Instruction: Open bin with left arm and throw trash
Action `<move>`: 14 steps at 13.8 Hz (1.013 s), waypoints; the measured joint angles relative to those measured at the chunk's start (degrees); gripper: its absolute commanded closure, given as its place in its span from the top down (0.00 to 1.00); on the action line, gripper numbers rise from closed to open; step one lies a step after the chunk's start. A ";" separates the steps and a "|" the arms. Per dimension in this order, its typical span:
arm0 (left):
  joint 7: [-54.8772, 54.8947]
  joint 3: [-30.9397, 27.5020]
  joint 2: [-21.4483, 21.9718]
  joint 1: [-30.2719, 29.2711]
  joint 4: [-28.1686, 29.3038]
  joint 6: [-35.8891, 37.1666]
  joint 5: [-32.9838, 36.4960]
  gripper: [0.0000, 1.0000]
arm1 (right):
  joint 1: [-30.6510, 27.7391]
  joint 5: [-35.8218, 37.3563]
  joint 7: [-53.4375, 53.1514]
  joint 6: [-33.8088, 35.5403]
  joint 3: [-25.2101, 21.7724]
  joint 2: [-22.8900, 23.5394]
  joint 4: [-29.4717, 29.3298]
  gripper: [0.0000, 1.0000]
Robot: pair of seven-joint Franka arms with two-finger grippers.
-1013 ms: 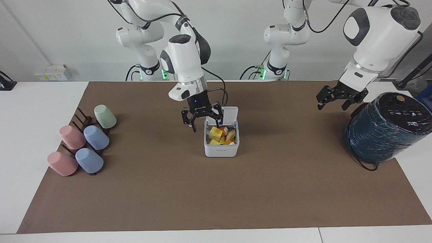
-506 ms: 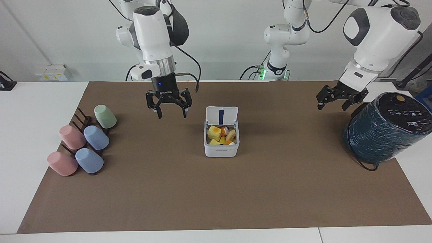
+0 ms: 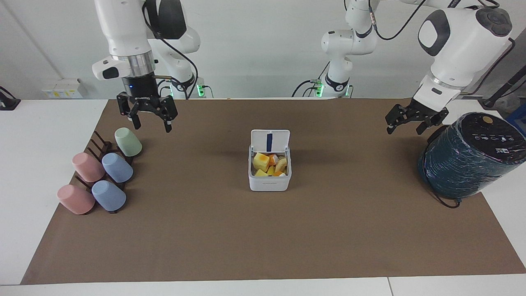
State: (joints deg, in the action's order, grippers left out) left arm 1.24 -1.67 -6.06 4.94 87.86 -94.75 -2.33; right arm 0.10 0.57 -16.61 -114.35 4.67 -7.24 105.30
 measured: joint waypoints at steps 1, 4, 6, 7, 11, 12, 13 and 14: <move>0.00 -0.07 0.00 -0.03 0.00 0.00 0.01 1.00 | -0.39 -0.40 2.02 3.14 -1.08 -0.02 -1.96 1.00; 0.00 -0.20 0.01 -0.06 0.02 0.00 0.04 1.00 | -1.26 -0.47 3.69 10.89 -1.93 0.59 -7.85 1.00; 0.00 -0.22 0.01 -0.06 0.03 0.01 0.07 1.00 | -1.21 -0.37 3.69 13.41 -2.04 1.76 -9.95 1.00; 0.00 -0.22 0.01 -0.06 0.04 0.01 0.07 1.00 | -1.16 -0.32 3.69 14.74 -2.22 2.46 -10.76 1.00; 0.00 -0.22 0.01 -0.06 0.08 0.02 0.10 1.00 | -0.59 -0.31 4.65 20.37 -4.23 3.91 -12.37 1.00; 0.00 -0.22 0.01 -0.06 0.09 0.03 0.10 1.00 | -0.17 -0.31 4.67 20.67 -4.70 3.95 -12.40 1.00; 0.00 -0.22 0.01 -0.06 0.09 0.03 0.11 1.00 | 0.13 -0.31 4.69 20.76 -4.93 3.97 -12.40 1.00; 0.00 -0.22 0.01 -0.06 0.09 0.03 0.11 1.00 | 0.36 -0.31 4.69 20.90 -5.03 4.00 -12.40 1.00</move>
State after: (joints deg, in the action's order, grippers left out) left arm 1.24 -1.89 -6.05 4.88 87.95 -94.71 -2.22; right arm 0.45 0.26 -11.91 -93.45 -0.36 -3.24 92.90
